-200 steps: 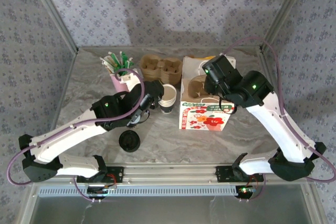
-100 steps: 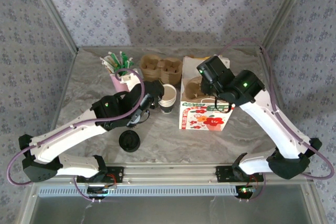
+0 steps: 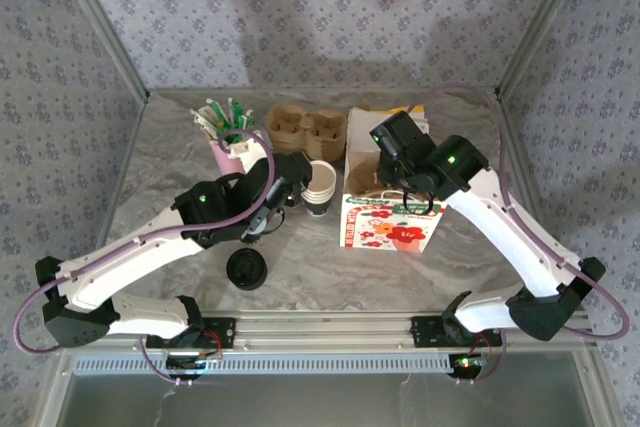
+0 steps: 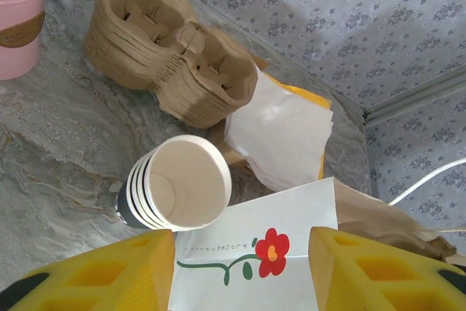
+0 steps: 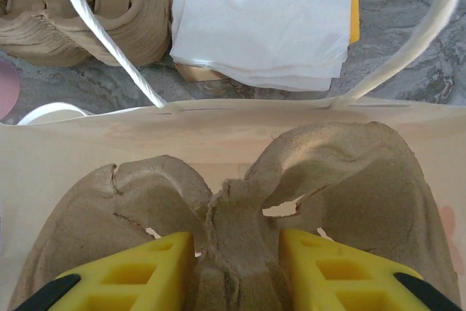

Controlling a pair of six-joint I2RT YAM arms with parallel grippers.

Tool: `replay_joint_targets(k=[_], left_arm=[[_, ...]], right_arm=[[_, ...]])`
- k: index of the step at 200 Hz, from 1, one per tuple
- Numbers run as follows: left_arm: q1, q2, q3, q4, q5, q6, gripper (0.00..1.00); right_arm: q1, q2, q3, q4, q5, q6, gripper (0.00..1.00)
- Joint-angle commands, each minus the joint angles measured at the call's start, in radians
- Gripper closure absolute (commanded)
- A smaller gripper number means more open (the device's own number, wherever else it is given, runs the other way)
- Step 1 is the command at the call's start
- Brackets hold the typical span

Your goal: Pack the takeout coffee

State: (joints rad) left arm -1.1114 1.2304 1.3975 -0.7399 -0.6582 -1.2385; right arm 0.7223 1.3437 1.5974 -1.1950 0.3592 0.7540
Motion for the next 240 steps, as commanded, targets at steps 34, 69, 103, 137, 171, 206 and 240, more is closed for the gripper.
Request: replay_joint_targets(k=[34, 69, 103, 137, 171, 206, 240], left_arm=[[0.009, 0.001, 0.005, -0.004, 0.014, 0.016, 0.49], [0.011, 0.002, 0.003, -0.008, 0.015, 0.013, 0.49], [0.011, 0.001, -0.003, -0.009, 0.02, 0.008, 0.49], [0.01, 0.001, -0.005, -0.012, 0.022, 0.005, 0.49], [0.01, -0.002, -0.008, -0.017, 0.023, 0.001, 0.49], [0.01, -0.002, -0.009, -0.018, 0.022, 0.0, 0.49], [0.01, 0.007, -0.011, -0.013, 0.029, 0.004, 0.49]], right_arm=[[-0.045, 0.006, -0.037, 0.025, -0.031, -0.005, 0.64], [-0.056, 0.003, -0.048, 0.032, -0.035, -0.005, 0.64], [-0.056, -0.012, -0.059, 0.033, 0.007, -0.004, 0.64], [-0.053, -0.031, -0.08, 0.073, 0.068, -0.005, 0.64], [-0.052, -0.032, -0.109, 0.104, 0.084, -0.009, 0.64], [-0.05, -0.024, -0.143, 0.133, 0.061, -0.028, 0.64], [-0.049, -0.022, -0.177, 0.144, 0.013, -0.035, 0.64]])
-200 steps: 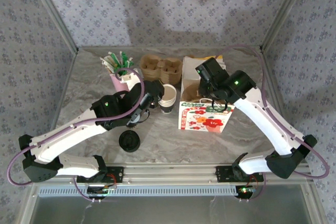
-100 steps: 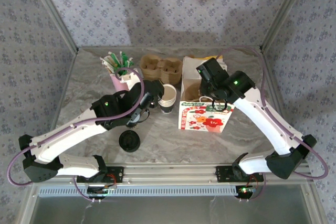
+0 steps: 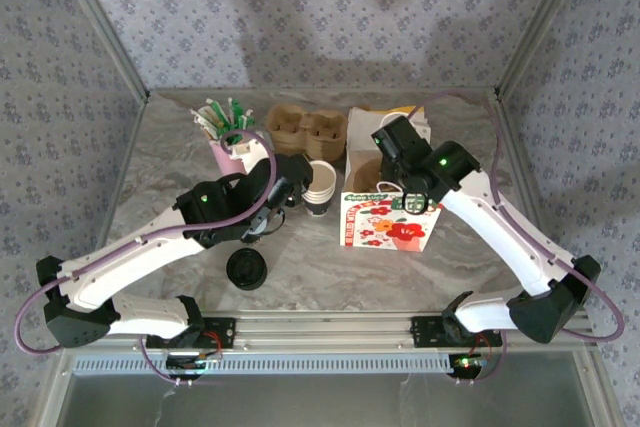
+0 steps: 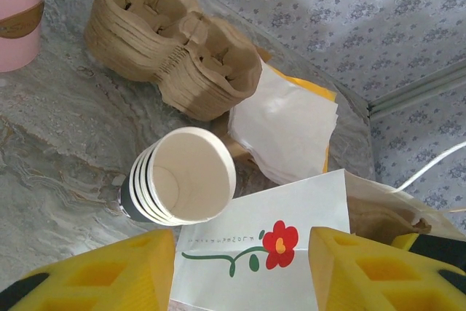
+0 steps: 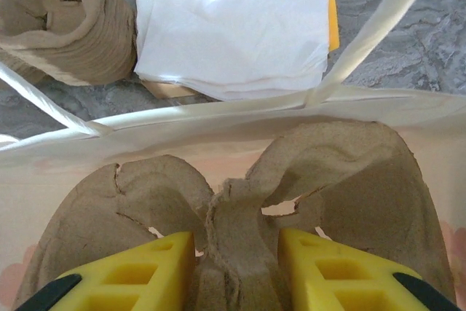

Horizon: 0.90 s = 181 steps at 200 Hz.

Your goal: Pack the takeout coffee

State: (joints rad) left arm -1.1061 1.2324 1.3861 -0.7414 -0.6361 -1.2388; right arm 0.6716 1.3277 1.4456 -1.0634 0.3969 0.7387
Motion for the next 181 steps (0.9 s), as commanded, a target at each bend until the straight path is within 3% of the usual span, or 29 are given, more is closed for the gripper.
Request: replay_joint_targets(k=[1, 181], left_arm=[[0.005, 0.005, 0.001, -0.012, 0.008, 0.004, 0.49], [0.008, 0.035, 0.008, -0.003, 0.039, 0.005, 0.49]], right_arm=[[0.001, -0.006, -0.026, 0.012, -0.028, -0.02, 0.64], [-0.041, 0.032, -0.175, 0.108, -0.147, -0.068, 0.64]])
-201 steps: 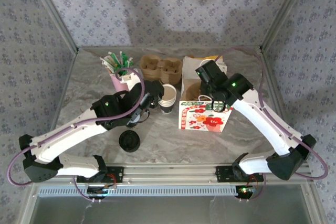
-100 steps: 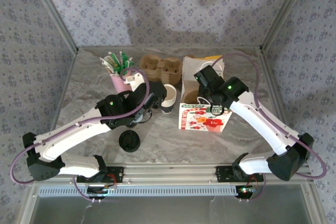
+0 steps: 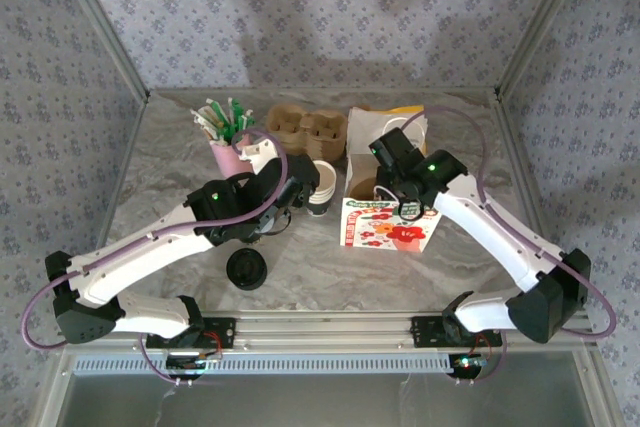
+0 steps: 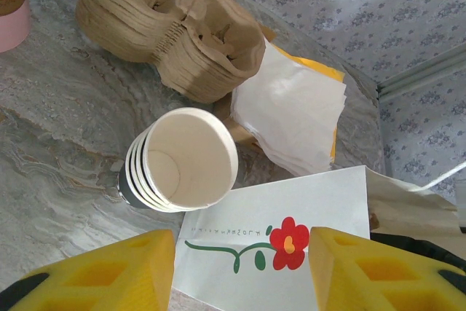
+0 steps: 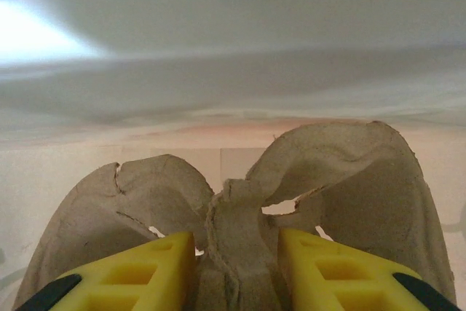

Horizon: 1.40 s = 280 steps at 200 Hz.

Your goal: Pack the takeout coffee

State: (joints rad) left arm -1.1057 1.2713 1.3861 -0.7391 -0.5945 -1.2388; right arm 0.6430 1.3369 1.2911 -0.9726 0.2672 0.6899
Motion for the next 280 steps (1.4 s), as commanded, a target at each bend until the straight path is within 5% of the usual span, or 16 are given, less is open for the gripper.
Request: replay_joint_targets(k=[1, 219, 280], left_arm=[[0.007, -0.004, 0.008, -0.005, -0.002, 0.005, 0.49], [0.007, 0.022, 0.034, -0.012, 0.013, 0.006, 0.49], [0.01, 0.03, 0.045, -0.016, 0.016, 0.016, 0.49]], right_arm=[[-0.013, 0.024, -0.022, 0.017, -0.019, -0.019, 0.64], [-0.043, 0.033, -0.075, 0.019, -0.054, -0.024, 0.63], [-0.043, 0.032, -0.069, 0.012, -0.05, -0.02, 0.43]])
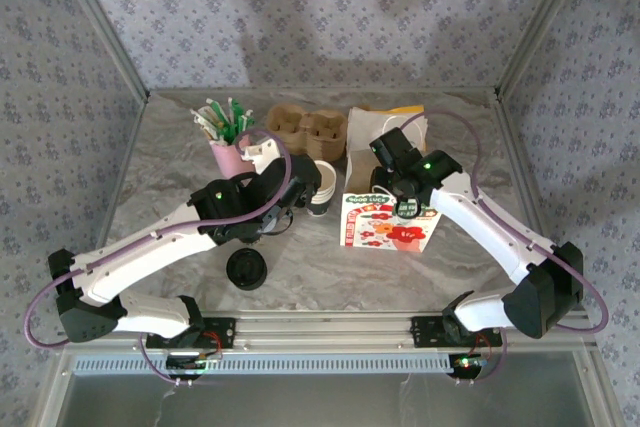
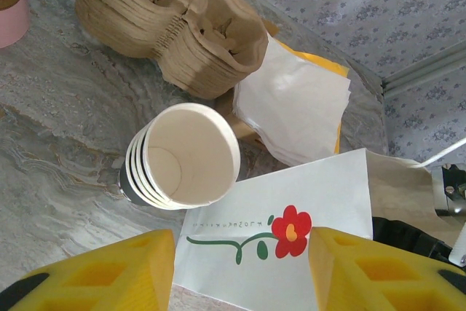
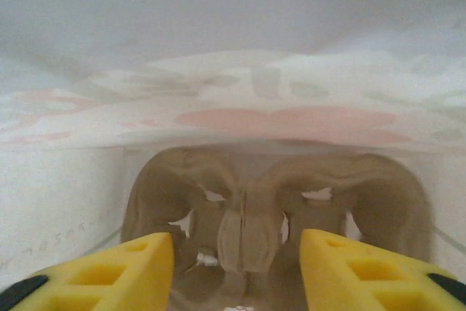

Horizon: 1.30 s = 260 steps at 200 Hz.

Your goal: Pack the takeout coffee

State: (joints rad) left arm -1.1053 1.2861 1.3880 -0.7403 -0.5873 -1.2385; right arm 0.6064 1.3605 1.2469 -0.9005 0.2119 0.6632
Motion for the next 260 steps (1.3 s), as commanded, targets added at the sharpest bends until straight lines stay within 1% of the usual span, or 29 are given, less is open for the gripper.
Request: replay_joint_targets(k=[1, 26, 37, 176, 228, 260], left_arm=[[0.01, 0.016, 0.044, -0.016, 0.009, 0.016, 0.49], [0.01, 0.021, 0.05, -0.019, 0.009, 0.017, 0.49], [0.01, 0.021, 0.049, -0.019, 0.009, 0.016, 0.49], [0.01, 0.019, 0.048, -0.022, 0.009, 0.013, 0.49], [0.01, 0.024, 0.05, -0.018, 0.011, 0.014, 0.49], [0.01, 0.024, 0.053, -0.019, 0.011, 0.016, 0.49]], right_arm=[[-0.007, 0.009, -0.025, -0.06, 0.006, 0.007, 0.42], [-0.007, 0.008, -0.011, -0.066, 0.011, 0.004, 0.32], [-0.008, 0.009, -0.003, -0.069, 0.016, 0.0, 0.3], [-0.008, -0.009, 0.052, -0.099, 0.024, -0.02, 0.11], [-0.008, -0.016, 0.079, -0.112, 0.03, -0.026, 0.08], [-0.008, -0.019, 0.099, -0.12, 0.013, -0.026, 0.04]])
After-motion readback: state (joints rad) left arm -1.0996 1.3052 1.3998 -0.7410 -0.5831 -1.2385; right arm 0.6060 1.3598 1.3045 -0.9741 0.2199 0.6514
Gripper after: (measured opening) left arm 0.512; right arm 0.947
